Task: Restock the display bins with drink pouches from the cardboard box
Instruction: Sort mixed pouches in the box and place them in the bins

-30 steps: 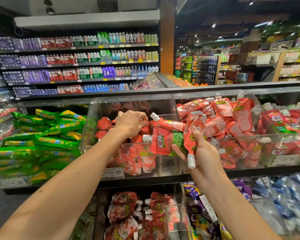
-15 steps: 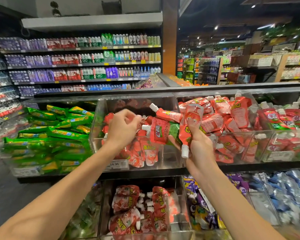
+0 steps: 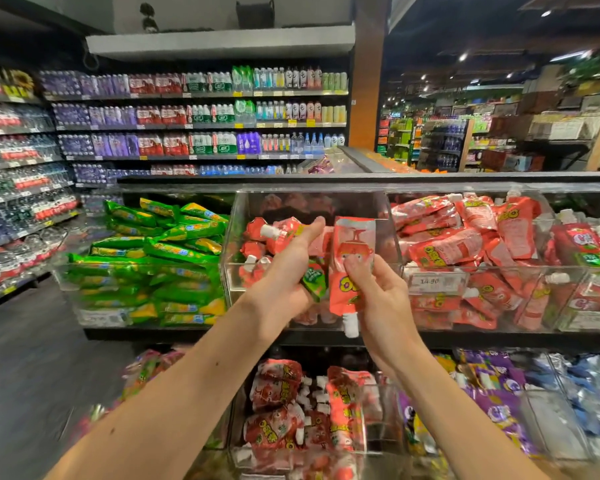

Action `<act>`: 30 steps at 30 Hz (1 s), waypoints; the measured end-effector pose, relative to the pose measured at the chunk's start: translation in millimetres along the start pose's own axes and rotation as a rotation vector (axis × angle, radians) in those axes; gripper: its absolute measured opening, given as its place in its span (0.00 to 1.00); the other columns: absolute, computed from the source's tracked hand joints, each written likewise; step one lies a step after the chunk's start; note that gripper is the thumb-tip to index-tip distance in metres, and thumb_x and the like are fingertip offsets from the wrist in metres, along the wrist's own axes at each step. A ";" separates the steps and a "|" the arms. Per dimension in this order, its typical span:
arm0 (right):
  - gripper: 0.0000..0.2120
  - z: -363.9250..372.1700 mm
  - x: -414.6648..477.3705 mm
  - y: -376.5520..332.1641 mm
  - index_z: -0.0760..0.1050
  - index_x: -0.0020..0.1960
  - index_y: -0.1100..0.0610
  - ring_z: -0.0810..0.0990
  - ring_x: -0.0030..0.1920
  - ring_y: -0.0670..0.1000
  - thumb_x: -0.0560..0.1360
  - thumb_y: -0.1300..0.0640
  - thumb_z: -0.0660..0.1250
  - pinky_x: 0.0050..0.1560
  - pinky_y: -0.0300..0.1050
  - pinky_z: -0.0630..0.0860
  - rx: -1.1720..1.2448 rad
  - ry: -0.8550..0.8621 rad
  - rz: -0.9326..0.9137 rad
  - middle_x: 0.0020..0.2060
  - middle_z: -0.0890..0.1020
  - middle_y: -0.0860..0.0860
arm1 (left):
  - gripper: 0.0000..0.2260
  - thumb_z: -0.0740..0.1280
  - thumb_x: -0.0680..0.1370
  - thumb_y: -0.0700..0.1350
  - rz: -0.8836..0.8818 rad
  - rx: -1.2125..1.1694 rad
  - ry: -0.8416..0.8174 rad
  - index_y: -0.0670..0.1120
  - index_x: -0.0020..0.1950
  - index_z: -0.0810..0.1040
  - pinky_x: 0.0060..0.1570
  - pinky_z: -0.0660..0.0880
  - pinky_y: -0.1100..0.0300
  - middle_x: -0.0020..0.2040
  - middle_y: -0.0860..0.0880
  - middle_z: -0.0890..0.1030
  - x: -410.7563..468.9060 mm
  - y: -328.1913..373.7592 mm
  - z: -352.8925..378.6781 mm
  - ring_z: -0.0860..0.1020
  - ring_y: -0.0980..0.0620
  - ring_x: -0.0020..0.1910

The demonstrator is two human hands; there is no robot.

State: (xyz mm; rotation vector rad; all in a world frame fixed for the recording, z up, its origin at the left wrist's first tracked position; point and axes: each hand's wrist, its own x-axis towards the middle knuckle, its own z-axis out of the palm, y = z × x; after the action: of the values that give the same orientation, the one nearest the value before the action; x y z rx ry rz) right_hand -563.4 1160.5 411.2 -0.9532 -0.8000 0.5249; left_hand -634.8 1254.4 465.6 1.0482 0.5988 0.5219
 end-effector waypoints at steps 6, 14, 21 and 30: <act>0.11 -11.7 -2.3 0.2 0.83 0.47 0.53 0.82 0.43 0.57 0.73 0.46 0.73 0.52 0.61 0.79 -0.261 0.006 0.046 0.44 0.85 0.56 | 0.17 0.74 0.75 0.51 0.172 0.033 0.204 0.43 0.59 0.81 0.35 0.82 0.52 0.43 0.45 0.86 2.1 -1.8 -34.5 0.86 0.47 0.38; 0.16 -17.8 42.5 -26.2 0.70 0.60 0.55 0.80 0.36 0.51 0.79 0.45 0.66 0.27 0.41 0.76 -0.167 0.052 0.198 0.42 0.82 0.52 | 0.17 0.76 0.72 0.50 0.311 0.105 0.346 0.44 0.57 0.80 0.29 0.80 0.53 0.42 0.46 0.85 -0.8 45.8 -80.8 0.83 0.48 0.33; 0.24 -9.8 79.0 -33.2 0.68 0.60 0.54 0.80 0.39 0.53 0.68 0.65 0.73 0.34 0.45 0.75 -0.584 0.007 0.196 0.48 0.81 0.57 | 0.17 0.77 0.72 0.50 0.344 0.131 0.436 0.43 0.56 0.79 0.26 0.78 0.55 0.44 0.45 0.85 -1.5 60.6 -98.9 0.83 0.48 0.32; 0.16 12.6 103.8 -62.2 0.78 0.57 0.51 0.81 0.37 0.46 0.74 0.66 0.71 0.37 0.37 0.77 -0.573 -0.293 0.125 0.42 0.86 0.54 | 0.18 0.73 0.66 0.49 0.243 0.153 0.004 0.44 0.54 0.82 0.49 0.82 0.49 0.45 0.44 0.85 -2.0 58.9 -93.6 0.84 0.47 0.41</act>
State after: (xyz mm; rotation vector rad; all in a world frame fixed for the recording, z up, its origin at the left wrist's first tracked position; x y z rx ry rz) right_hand -507.0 1209.5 507.2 -1.4813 -1.1954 0.5620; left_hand -706.3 1336.7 484.7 1.2744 0.5233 0.6984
